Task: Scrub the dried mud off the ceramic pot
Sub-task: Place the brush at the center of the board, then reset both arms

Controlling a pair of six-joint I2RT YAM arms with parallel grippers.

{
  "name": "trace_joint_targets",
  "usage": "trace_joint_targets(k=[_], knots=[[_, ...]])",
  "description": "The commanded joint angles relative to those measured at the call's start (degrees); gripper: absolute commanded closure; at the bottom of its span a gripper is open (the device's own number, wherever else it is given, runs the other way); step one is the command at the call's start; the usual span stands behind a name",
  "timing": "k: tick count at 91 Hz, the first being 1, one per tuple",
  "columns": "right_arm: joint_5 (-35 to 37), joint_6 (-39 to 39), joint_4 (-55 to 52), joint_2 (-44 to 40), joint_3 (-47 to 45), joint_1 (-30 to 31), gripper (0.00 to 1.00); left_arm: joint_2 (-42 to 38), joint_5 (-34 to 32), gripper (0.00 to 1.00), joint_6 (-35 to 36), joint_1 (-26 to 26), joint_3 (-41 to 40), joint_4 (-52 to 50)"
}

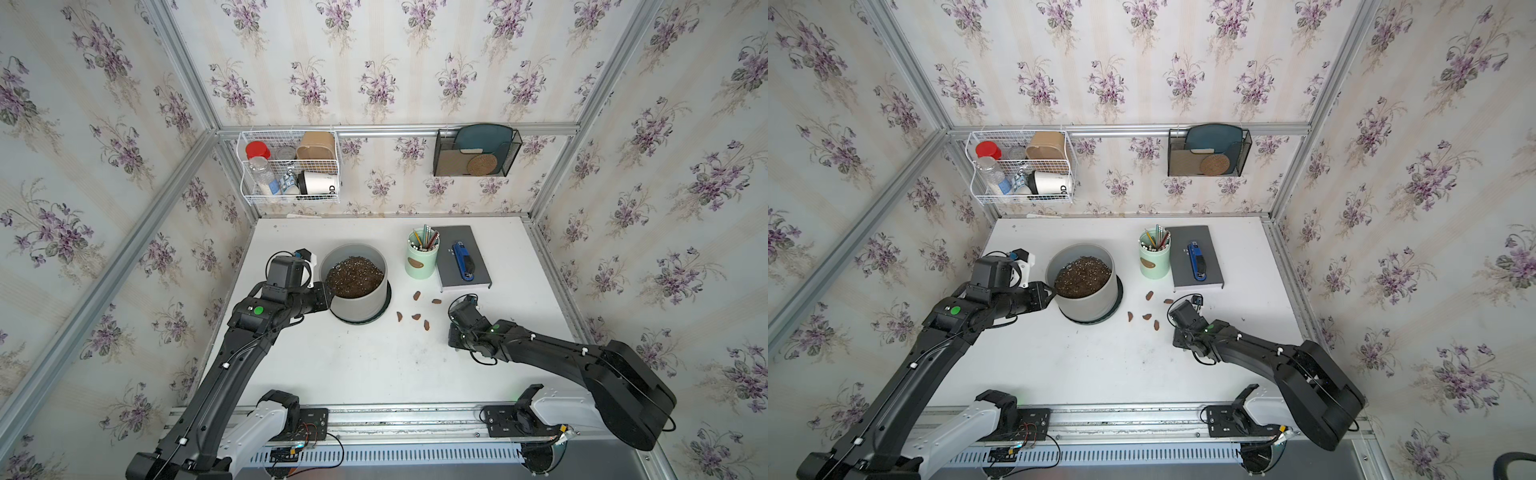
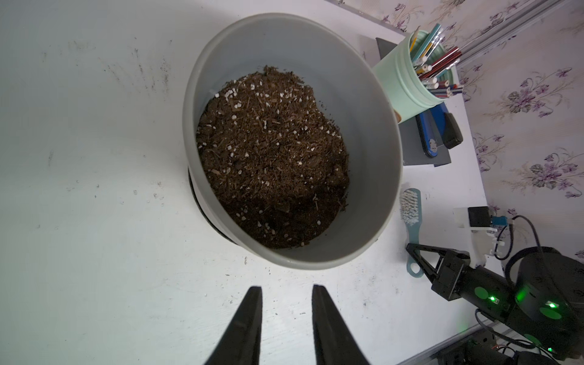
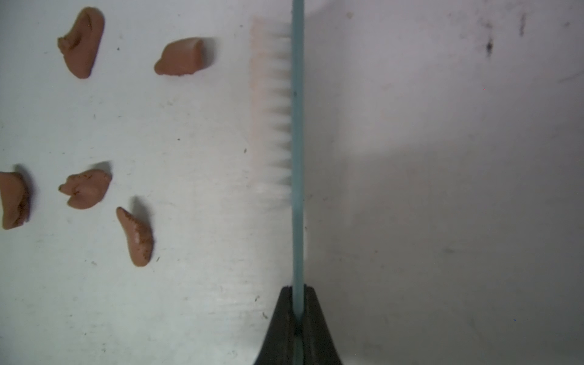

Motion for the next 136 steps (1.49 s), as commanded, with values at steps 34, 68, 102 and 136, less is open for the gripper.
trace_joint_targets(k=[34, 68, 102, 136], knots=[[4.0, -0.12, -13.27, 0.93, 2.67, 0.02, 0.78, -2.07, -0.02, 0.68, -0.89, 0.02, 0.92, 2.47], [4.45, -0.88, -15.19, -3.89, 6.44, 1.08, 0.56, -2.45, -0.78, 0.66, -0.56, 0.03, 0.09, 2.52], [18.86, -0.26, -12.9, -23.12, 11.13, 1.45, 0.13, -2.29, -22.44, 0.46, 5.92, 0.1, 7.79, 3.69], [38.1, -16.75, 6.15, -19.38, 8.65, -2.42, 0.0, 10.75, -49.65, 0.29, 22.31, 4.05, -13.76, 47.62]])
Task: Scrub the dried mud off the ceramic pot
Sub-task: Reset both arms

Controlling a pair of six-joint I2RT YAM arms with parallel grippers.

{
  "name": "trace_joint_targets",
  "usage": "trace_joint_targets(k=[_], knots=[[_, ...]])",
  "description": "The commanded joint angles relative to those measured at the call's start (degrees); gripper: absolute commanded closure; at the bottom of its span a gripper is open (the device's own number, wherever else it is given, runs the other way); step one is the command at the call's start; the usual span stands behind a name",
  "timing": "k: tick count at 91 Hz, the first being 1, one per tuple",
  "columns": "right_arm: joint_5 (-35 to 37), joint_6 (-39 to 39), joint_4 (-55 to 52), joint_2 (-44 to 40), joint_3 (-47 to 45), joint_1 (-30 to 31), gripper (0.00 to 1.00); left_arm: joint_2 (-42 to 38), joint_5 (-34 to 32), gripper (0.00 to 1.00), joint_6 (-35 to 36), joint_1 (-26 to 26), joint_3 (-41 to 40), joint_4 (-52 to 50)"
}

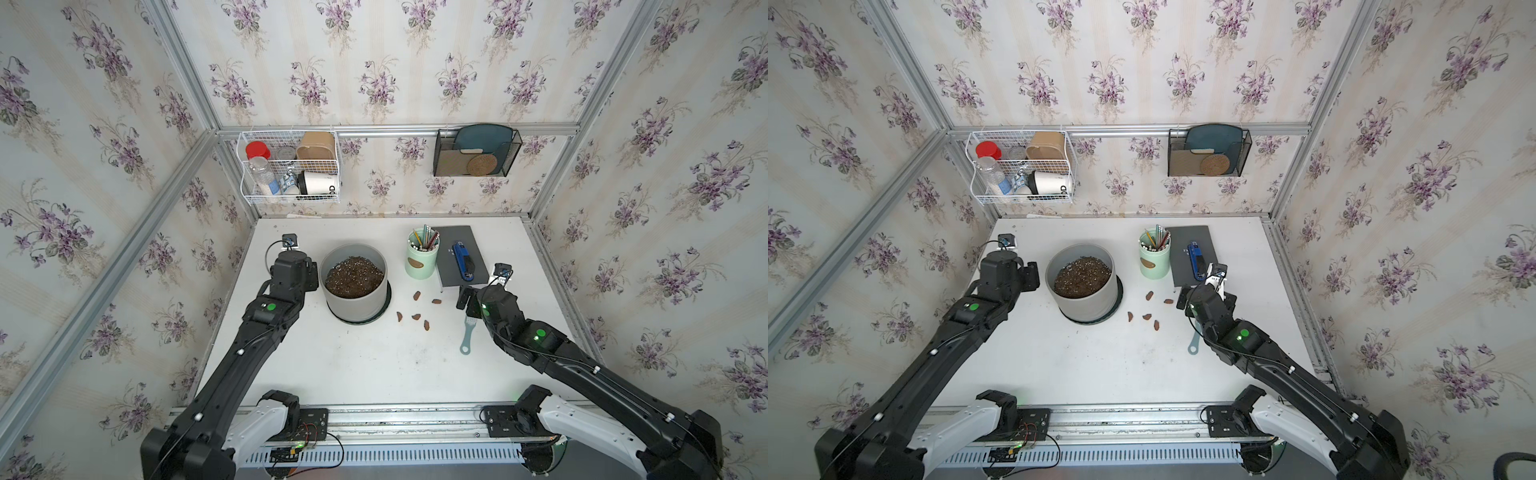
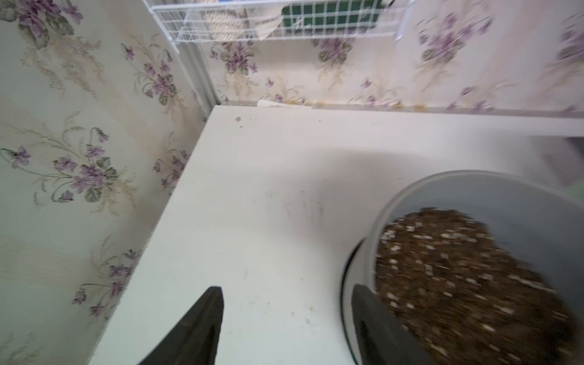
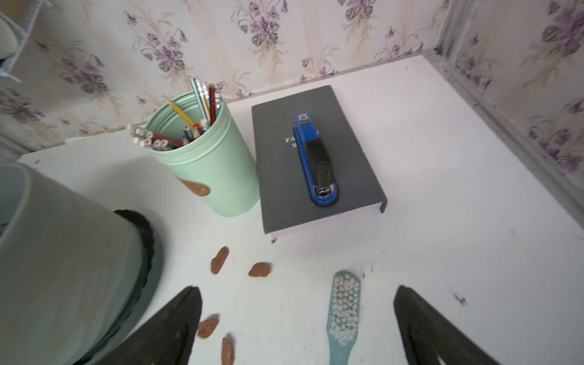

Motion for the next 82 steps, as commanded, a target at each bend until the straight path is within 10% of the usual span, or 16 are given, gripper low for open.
trace_joint_targets(k=[1, 32, 53, 82], knots=[[14.14, -4.7, 8.92, 2.95, -1.09, -2.36, 0.0, 5.12, -11.67, 0.29, 5.35, 2.31, -3.92, 20.63], [20.18, -13.28, 48.42, 10.05, -24.38, -23.06, 0.0, 16.47, -6.16, 0.25, 6.35, 8.59, -17.79, 44.62], [6.52, -29.49, 87.74, 15.77, -35.95, -26.78, 0.0, 16.48, 1.92, 0.23, 4.12, 13.09, -21.47, 48.66], [-4.88, -29.54, 77.65, 20.18, -28.64, -30.54, 0.0, 14.82, 5.44, 0.22, 3.57, 12.92, -22.66, 50.88]])
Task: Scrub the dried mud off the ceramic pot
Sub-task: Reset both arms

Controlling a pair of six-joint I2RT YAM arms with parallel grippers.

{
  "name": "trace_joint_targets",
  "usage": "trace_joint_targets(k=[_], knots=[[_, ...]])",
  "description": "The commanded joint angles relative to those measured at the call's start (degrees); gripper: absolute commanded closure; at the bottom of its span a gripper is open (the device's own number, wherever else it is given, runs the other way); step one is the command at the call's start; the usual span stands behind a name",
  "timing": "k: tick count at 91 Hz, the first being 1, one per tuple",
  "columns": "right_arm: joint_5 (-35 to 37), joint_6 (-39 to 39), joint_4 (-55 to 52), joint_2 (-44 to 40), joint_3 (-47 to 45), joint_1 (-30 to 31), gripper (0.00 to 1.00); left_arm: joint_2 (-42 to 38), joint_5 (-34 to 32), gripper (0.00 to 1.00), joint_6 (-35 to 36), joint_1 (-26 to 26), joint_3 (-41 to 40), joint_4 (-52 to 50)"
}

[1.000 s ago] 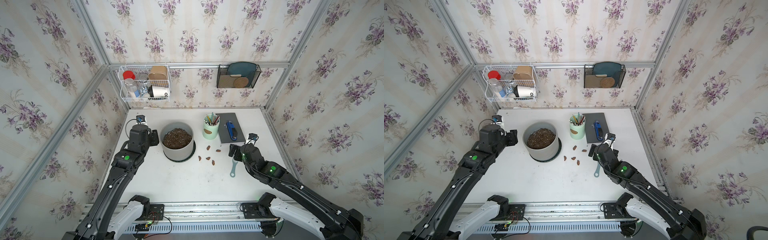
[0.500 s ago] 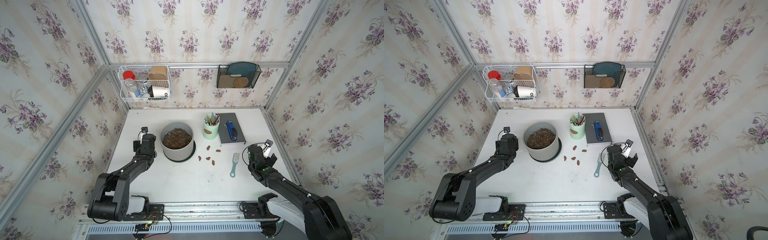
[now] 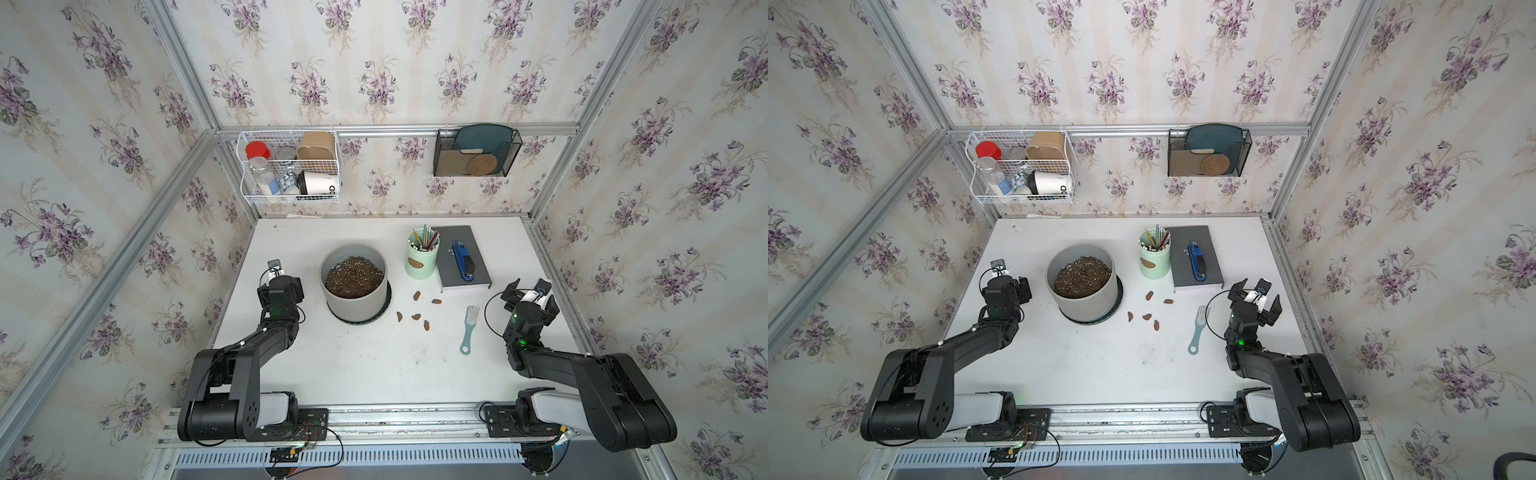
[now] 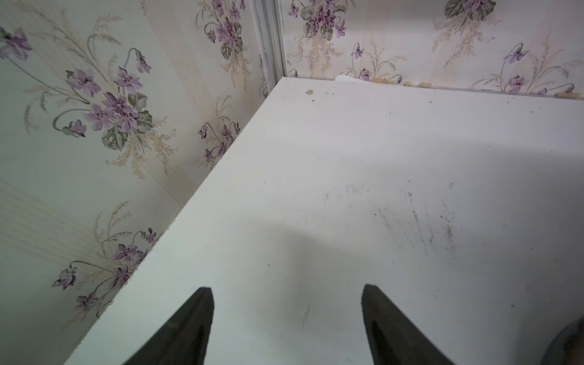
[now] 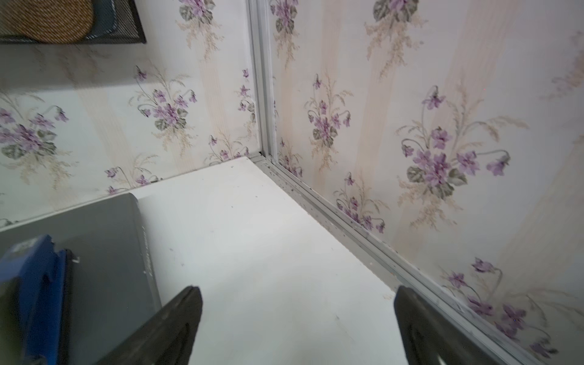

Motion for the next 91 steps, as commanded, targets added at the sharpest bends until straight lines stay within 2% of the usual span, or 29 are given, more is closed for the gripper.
trace_joint_targets(k=[1, 8, 13, 20, 23, 25, 29, 31, 36, 45, 52, 91], knots=[[-7.81, -1.91, 0.45, 0.5, 0.06, -0.05, 0.0, 0.13, 2.14, 0.22, -1.28, -0.4, -0.07, 4.83], [-11.31, -1.03, 7.7, 2.33, -1.8, -0.45, 0.0, -0.49, 5.29, 0.16, -1.58, -0.32, -1.48, 7.8], [-12.53, -1.35, 10.31, 4.52, -1.37, -0.55, 0.0, 0.27, 7.15, 0.15, -0.98, -0.32, -1.31, 8.37], [-16.77, -3.29, 25.67, 12.68, -3.71, -1.56, 0.0, 4.98, 10.11, 0.15, 0.51, -0.4, -0.37, 10.65], [-22.43, -4.19, 22.56, 13.04, -3.51, -1.59, 0.0, 7.67, 12.12, 0.14, 1.66, -0.45, -0.62, 13.61], [-23.81, -4.61, 23.14, 14.52, -2.95, -1.73, 0.0, 8.94, 13.33, 0.14, 2.19, -0.62, -0.96, 15.45], [-21.52, -5.37, 26.3, 17.01, -2.52, -1.76, 0.0, 10.19, 16.47, 0.14, 3.26, -0.8, -1.98, 17.42], [-20.6, -4.73, 22.87, 16.54, -1.85, -1.88, 0.0, 10.69, 16.83, 0.13, 4.02, -0.84, -2.57, 19.83], [-23.81, -0.85, 16.55, 14.55, 0.22, -4.0, 0.0, 11.54, 16.43, 0.13, 4.0, -1.03, -2.9, 19.72], [-24.95, -0.1, 15.4, 14.45, 0.89, -5.57, 0.0, 11.09, 16.19, 0.13, 3.68, -1.06, -2.52, 19.18], [-24.96, -0.64, 17.78, 15.06, 0.35, -5.51, 0.0, 11.32, 16.11, 0.13, 4.02, -1.1, -3.1, 20.37], [-25.42, -0.76, 16.59, 14.8, 0.66, -5.54, 0.0, 11.33, 16.4, 0.13, 4.26, -1.1, -2.98, 20.26]])
